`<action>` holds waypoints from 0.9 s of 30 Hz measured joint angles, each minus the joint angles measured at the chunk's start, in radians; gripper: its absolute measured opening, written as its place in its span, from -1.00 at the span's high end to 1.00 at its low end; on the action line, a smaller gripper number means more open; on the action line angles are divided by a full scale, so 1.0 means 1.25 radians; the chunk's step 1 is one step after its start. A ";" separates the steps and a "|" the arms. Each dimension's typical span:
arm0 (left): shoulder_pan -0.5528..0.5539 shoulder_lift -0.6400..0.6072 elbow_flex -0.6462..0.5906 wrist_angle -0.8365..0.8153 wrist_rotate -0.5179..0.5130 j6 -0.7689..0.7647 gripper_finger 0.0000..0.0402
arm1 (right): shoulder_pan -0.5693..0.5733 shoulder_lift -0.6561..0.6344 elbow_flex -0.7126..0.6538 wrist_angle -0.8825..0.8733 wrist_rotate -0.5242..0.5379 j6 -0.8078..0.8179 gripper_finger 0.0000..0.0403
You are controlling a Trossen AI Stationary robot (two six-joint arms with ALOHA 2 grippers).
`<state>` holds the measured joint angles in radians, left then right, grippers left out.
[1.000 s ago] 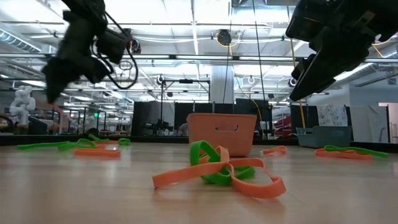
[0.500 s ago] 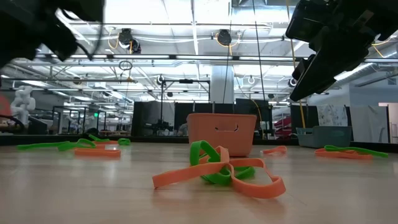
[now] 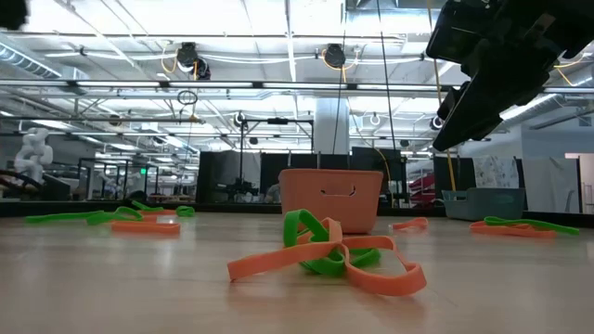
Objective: Sort rubber bands into baskets
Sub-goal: Put the orange rubber band into the green bin
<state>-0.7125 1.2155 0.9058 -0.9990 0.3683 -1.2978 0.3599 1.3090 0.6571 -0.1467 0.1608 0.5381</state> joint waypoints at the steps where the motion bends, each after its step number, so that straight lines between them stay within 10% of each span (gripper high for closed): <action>1: -0.021 0.002 0.000 0.003 0.000 -0.023 1.00 | 0.000 0.000 0.000 0.000 0.000 0.000 0.25; 27: -0.094 0.008 -0.001 -0.031 -0.166 -0.020 0.82 | 0.000 0.000 0.000 0.000 0.000 0.000 0.25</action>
<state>-0.8300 1.2251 0.9051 -1.0377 0.1611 -1.3232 0.3599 1.3094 0.6571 -0.1471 0.1608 0.5381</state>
